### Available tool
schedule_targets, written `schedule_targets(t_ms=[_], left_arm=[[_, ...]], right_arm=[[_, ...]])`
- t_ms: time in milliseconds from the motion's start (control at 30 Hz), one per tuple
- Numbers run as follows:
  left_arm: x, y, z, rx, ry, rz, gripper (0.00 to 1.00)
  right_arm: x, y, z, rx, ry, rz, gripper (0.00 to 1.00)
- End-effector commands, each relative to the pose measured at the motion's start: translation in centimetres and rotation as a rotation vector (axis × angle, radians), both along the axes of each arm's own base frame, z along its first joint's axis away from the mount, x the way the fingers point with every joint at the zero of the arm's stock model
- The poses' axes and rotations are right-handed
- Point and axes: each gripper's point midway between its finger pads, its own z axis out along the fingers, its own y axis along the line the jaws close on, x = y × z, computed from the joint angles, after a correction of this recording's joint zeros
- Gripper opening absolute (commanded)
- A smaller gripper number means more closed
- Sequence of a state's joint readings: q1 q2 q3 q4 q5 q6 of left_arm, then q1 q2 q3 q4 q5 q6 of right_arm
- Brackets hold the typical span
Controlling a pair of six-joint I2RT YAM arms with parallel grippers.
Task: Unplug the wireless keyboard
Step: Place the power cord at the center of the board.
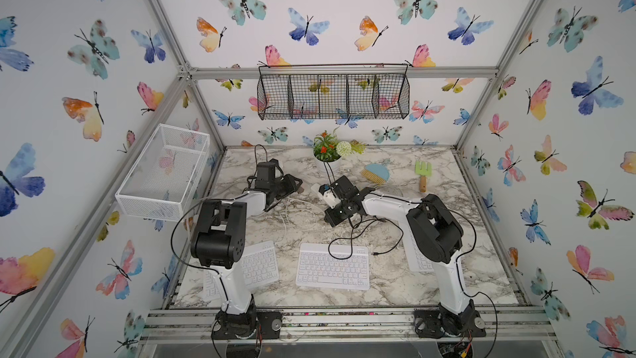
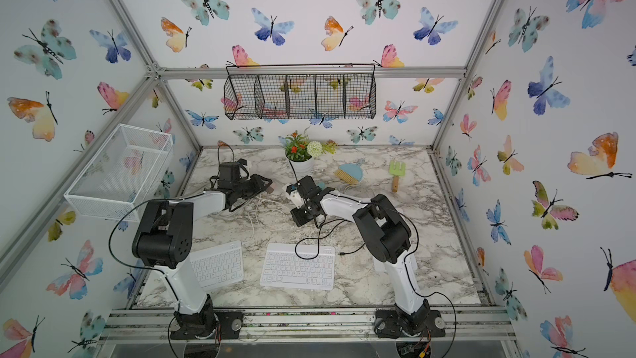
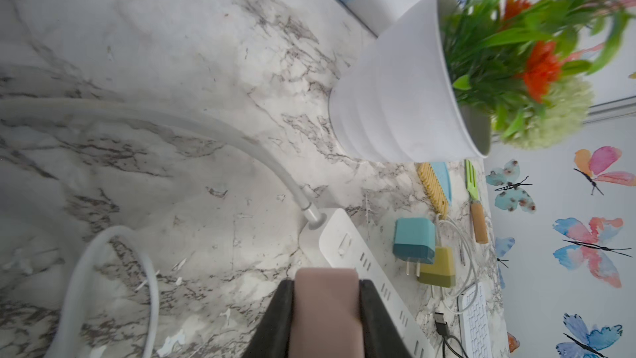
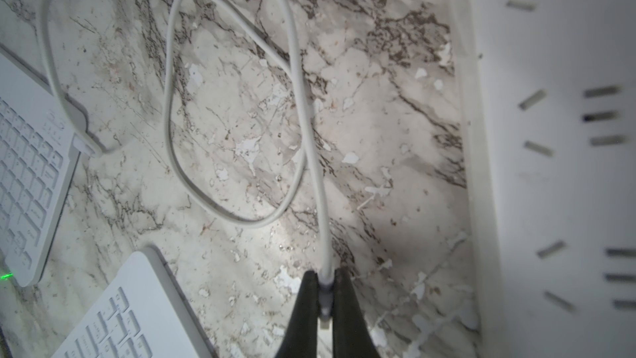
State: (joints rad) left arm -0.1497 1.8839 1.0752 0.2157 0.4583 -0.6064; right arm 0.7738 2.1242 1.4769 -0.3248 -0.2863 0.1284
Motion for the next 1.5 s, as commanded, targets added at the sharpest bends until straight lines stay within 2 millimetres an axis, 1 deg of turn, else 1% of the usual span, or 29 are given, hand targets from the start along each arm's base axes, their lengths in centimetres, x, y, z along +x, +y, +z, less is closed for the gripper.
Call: schedule_targets(t_ms=[0, 100, 167, 233, 267, 333, 400, 533, 567, 633, 667, 700, 833, 867, 1000, 1100, 1167, 1267, 1367, 1467], left_arm=[[-0.5, -0.6, -2.5, 0.047, 0.057, -0.006, 0.00], [-0.9, -0.6, -4.4, 0.071, 0.106, 0.003, 0.00], [-1.1, 0.0, -5.1, 0.102, 0.125, 0.026, 0.00], [-1.3, 0.4, -5.5, 0.129, 0.138, 0.042, 0.02], [-1.3, 0.4, -5.7, 0.141, 0.147, 0.042, 0.06], [-1.4, 0.5, -6.3, 0.151, 0.169, 0.044, 0.19], [-1.5, 0.7, -6.8, 0.158, 0.190, 0.050, 0.27], [-1.5, 0.9, -6.8, 0.166, 0.191, 0.062, 0.51], [-1.4, 0.8, -6.8, 0.165, 0.184, 0.060, 0.55], [-1.1, 0.6, -6.4, 0.158, 0.167, 0.047, 0.60], [-1.2, 0.5, -7.2, 0.163, 0.183, 0.039, 0.61], [-1.1, 0.4, -7.4, 0.167, 0.187, 0.032, 0.62], [-0.7, 0.3, -6.2, 0.172, 0.158, 0.021, 0.68], [-0.4, 0.2, -4.3, 0.166, 0.116, 0.018, 0.69], [-0.1, -0.3, -0.5, 0.154, 0.037, -0.008, 0.70], [-0.7, 0.1, 2.7, 0.176, -0.012, -0.005, 0.70], [-1.7, 1.1, 4.4, 0.201, -0.024, 0.024, 0.70], [-3.9, 3.0, 5.2, 0.214, 0.016, 0.091, 0.70], [-6.6, 5.6, 5.0, 0.261, 0.077, 0.169, 0.70], [-10.2, 7.9, 3.9, 0.275, 0.152, 0.245, 0.68]], right_arm=[[-1.2, -1.1, -0.4, -0.051, 0.024, 0.020, 0.04], [-0.9, -0.9, -0.3, -0.045, 0.018, 0.018, 0.06], [-0.7, -0.6, -0.2, -0.040, 0.016, 0.017, 0.08], [-0.4, -0.4, 0.0, -0.035, 0.010, 0.011, 0.09], [-0.3, -0.3, 0.1, -0.030, 0.007, 0.007, 0.10], [0.1, -0.2, 0.2, -0.032, -0.001, -0.004, 0.14], [0.2, -0.3, 0.3, -0.038, -0.004, -0.010, 0.16], [0.2, -0.5, 0.7, -0.041, -0.017, -0.012, 0.25], [0.1, -0.5, 0.8, -0.038, -0.019, -0.008, 0.27], [0.0, -0.5, 1.0, -0.028, -0.018, -0.003, 0.29], [-0.1, -0.3, 1.1, -0.021, -0.014, 0.004, 0.30], [-0.2, -0.3, 1.3, -0.016, -0.013, 0.008, 0.31], [-0.2, -0.1, 2.4, 0.006, -0.033, 0.014, 0.32], [-0.1, -0.1, 2.8, 0.013, -0.043, 0.016, 0.33], [-0.2, 0.4, 4.7, 0.056, -0.073, 0.055, 0.33], [-0.5, 1.0, 5.9, 0.096, -0.112, 0.113, 0.33], [-0.8, 1.2, 6.5, 0.113, -0.139, 0.159, 0.32], [-1.2, 1.7, 7.4, 0.147, -0.186, 0.229, 0.32], [-2.4, 2.6, 8.0, 0.165, -0.240, 0.332, 0.31], [-4.2, 3.5, 8.2, 0.179, -0.278, 0.454, 0.31]])
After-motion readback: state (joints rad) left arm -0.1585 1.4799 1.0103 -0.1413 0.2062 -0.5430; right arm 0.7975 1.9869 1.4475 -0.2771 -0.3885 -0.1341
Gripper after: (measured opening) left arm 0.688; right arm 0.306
